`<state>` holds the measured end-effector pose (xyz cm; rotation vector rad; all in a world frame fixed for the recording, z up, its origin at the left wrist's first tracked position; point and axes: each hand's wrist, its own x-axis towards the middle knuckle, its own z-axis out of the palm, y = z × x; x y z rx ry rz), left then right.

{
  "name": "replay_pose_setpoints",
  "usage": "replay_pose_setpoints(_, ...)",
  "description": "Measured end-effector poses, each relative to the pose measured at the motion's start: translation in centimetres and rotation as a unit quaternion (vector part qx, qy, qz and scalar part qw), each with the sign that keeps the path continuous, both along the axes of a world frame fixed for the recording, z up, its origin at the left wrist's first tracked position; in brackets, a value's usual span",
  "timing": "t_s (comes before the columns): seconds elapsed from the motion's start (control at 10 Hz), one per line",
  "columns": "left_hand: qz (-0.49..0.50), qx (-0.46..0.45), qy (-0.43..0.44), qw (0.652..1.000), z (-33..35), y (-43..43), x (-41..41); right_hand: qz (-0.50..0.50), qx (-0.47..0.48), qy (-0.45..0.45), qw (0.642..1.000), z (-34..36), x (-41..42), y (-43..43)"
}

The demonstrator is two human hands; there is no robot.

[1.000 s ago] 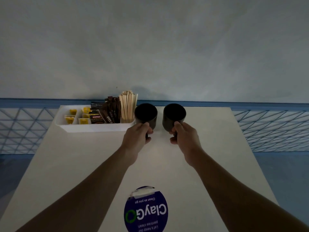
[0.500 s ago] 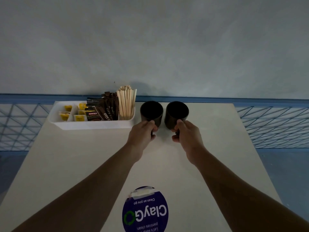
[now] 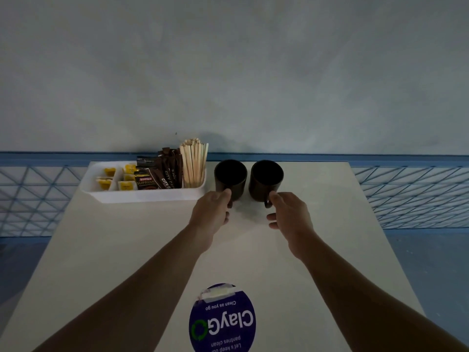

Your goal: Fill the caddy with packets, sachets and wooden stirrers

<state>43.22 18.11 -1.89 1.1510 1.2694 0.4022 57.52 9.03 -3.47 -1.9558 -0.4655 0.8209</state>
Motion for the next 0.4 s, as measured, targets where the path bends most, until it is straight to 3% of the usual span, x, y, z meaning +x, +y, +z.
replay_pose_setpoints(0.2,0.015,0.025,0.003,1.0,2.8,-1.9,-2.1,0.042,-0.008,-0.047,0.998,3.5,-0.8,-2.4)
replay_pose_setpoints(0.3,-0.007,0.058,-0.016,0.998,5.0,-2.9,-2.9,0.013,0.027,-0.014,0.999,5.6,-1.5,-3.5)
replay_pose_setpoints(0.4,-0.045,0.127,-0.011,0.991,8.2,-4.3,-3.9,0.036,0.024,-0.057,0.997,8.8,-2.4,-4.8)
